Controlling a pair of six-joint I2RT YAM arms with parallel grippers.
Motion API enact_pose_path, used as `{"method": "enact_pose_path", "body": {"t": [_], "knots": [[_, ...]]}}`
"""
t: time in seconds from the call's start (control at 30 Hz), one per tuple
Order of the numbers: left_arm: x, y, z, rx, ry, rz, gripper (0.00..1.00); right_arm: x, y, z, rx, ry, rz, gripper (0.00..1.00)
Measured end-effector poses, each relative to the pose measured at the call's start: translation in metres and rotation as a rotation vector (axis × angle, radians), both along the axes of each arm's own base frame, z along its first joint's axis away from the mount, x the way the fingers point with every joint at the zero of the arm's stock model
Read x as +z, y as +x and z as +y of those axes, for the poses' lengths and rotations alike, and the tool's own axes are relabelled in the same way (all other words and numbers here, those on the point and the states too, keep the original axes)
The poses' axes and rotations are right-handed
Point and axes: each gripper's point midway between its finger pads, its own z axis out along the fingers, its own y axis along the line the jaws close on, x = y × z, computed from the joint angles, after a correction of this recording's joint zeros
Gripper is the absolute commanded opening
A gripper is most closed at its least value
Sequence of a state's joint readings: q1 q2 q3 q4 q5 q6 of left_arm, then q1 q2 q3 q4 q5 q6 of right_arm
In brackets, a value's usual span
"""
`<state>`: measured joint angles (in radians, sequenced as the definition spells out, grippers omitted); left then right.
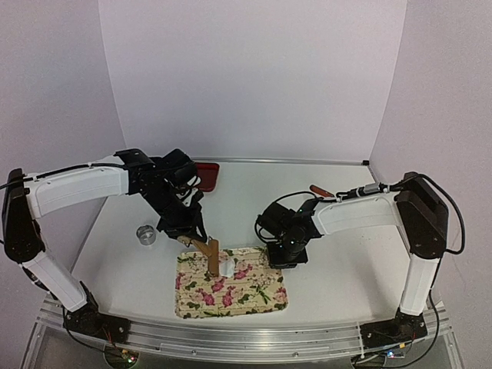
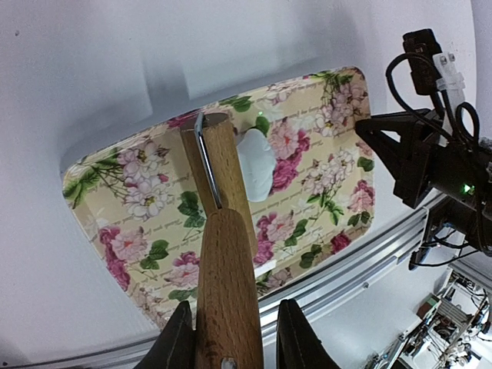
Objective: Roll out the dumpling wrappers from the dough
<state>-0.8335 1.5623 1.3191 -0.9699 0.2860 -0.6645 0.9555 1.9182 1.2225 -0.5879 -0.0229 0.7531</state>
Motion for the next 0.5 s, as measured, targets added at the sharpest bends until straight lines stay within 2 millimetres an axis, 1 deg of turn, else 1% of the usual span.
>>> {"method": "enact_pose_path", "body": {"t": [0.17,0.27,0.4,0.5], "knots": [[0.003,-0.005,-0.009,0.014,-0.033,0.027,0.00,0.001,0.000,0.001,0.002,0.002,-0.003,0.00],[0.003,-0.004,-0.017,0.038,-0.066,0.032,0.00,0.001,0.000,0.001,0.003,0.001,-0.006,0.00],[-0.005,-0.004,-0.023,0.086,-0.093,0.052,0.00,0.002,0.001,0.002,0.004,0.001,-0.010,0.00],[-0.013,-0.006,-0.022,0.128,-0.089,0.076,0.00,0.003,0.001,0.003,0.007,0.002,-0.012,0.00]]}}
